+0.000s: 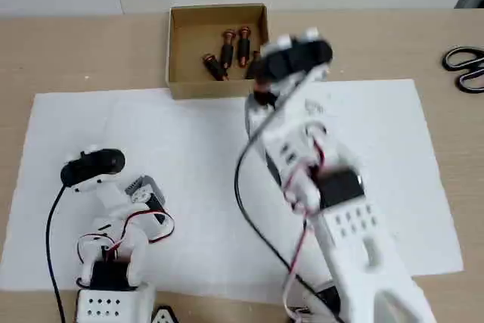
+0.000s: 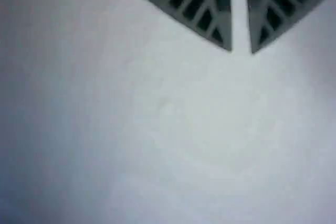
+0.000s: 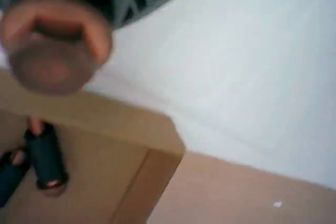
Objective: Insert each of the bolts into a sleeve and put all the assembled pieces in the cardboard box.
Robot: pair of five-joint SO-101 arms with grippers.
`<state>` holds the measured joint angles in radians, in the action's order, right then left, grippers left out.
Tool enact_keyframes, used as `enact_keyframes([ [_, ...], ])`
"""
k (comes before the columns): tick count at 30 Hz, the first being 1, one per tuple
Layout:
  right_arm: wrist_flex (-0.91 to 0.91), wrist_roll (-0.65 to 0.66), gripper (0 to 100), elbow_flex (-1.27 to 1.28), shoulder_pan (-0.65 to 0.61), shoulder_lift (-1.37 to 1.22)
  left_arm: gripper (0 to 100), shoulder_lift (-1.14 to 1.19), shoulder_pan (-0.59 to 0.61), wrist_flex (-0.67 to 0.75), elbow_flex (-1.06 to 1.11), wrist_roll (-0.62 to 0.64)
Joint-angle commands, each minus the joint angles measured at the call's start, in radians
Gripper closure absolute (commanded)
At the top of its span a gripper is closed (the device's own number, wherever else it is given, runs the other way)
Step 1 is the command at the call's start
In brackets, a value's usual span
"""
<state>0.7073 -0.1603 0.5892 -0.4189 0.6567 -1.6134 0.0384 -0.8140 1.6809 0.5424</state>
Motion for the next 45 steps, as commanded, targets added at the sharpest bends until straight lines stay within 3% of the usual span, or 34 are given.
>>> enact_keyframes([
  [1, -0.036, -0.011, 99.5, -0.199, 0.005, -0.143, 99, -0.008, -0.021, -0.006, -0.03, 0.005],
  [9, -0.036, -0.028, 99.5, -0.233, 0.001, -0.197, 99, -0.008, -0.048, -0.005, -0.03, -0.002],
  [19, -0.035, -0.044, 99.5, -0.233, 0.007, -0.196, 99, -0.008, -0.199, -0.003, -0.048, -0.321],
  [34, -0.108, -0.04, 99.5, -0.259, 0.007, -0.252, 99, -0.009, -0.184, -0.003, -0.048, -0.321],
  [45, 0.01, -0.04, 99.5, -0.763, 0.015, -0.733, 99, -0.009, -0.184, -0.003, -0.048, -0.321],
])
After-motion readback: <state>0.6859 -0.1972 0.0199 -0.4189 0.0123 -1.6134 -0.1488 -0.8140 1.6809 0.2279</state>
